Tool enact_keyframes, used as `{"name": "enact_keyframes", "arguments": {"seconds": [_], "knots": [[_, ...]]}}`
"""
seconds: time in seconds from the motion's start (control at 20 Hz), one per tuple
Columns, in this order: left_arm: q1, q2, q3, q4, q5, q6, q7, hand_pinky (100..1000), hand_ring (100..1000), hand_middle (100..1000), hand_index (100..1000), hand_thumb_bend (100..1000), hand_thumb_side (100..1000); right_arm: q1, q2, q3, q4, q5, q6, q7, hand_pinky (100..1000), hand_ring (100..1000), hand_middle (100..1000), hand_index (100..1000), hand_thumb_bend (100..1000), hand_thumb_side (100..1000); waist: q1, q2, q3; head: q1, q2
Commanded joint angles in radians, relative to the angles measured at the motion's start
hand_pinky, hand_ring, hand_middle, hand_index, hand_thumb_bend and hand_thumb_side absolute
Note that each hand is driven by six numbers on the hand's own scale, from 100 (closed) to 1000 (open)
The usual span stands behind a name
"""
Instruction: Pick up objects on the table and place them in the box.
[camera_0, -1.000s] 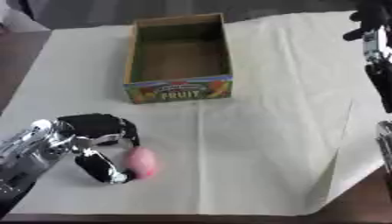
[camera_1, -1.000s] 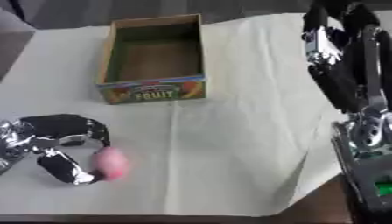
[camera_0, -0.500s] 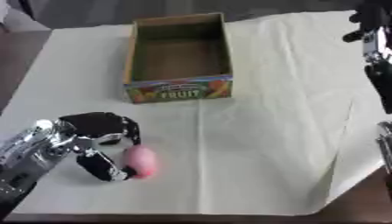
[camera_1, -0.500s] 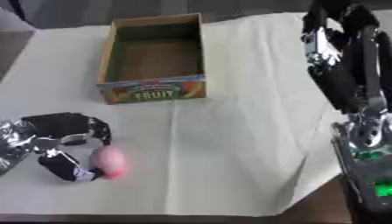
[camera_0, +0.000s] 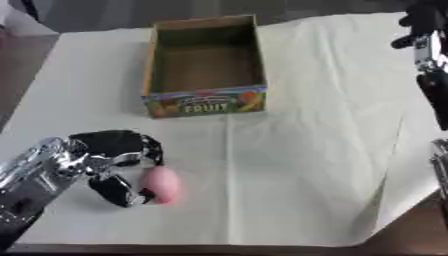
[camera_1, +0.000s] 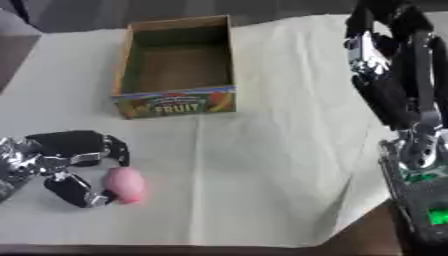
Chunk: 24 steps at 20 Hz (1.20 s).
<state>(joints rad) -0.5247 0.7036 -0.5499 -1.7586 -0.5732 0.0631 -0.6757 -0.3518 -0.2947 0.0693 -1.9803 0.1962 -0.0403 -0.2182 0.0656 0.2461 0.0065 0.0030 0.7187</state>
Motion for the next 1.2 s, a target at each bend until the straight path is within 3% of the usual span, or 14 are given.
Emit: {"name": "enact_keyframes", "arguments": {"seconds": [0.05, 0.35, 0.7, 1.2], "knots": [[-0.003, 0.025, 0.031, -0.048, 0.042, 0.029, 0.015, 713, 779, 700, 657, 212, 174, -0.008, -0.007, 0.001, -0.02, -0.005, 0.001, 0.002, 569, 813, 563, 771, 155, 631, -0.003, -0.017, 0.002, 0.0, -0.01], [0.009, 0.038, 0.06, -0.103, 0.097, 0.069, 0.048, 709, 772, 692, 636, 190, 134, -0.011, -0.006, 0.001, -0.02, -0.005, 0.002, 0.005, 570, 813, 564, 771, 154, 630, -0.005, -0.018, 0.002, 0.0, -0.012], [0.021, 0.058, 0.101, -0.155, 0.128, 0.076, 0.067, 706, 767, 683, 598, 183, 147, -0.013, -0.007, 0.002, -0.02, -0.006, 0.002, 0.009, 572, 814, 564, 772, 153, 630, -0.008, -0.017, 0.002, -0.001, -0.015], [-0.001, 0.109, 0.225, -0.241, 0.188, 0.071, 0.166, 706, 761, 683, 581, 151, 159, -0.016, -0.007, 0.002, -0.02, -0.005, 0.002, 0.012, 573, 815, 564, 773, 154, 630, -0.009, -0.017, -0.002, -0.005, -0.028]]}}
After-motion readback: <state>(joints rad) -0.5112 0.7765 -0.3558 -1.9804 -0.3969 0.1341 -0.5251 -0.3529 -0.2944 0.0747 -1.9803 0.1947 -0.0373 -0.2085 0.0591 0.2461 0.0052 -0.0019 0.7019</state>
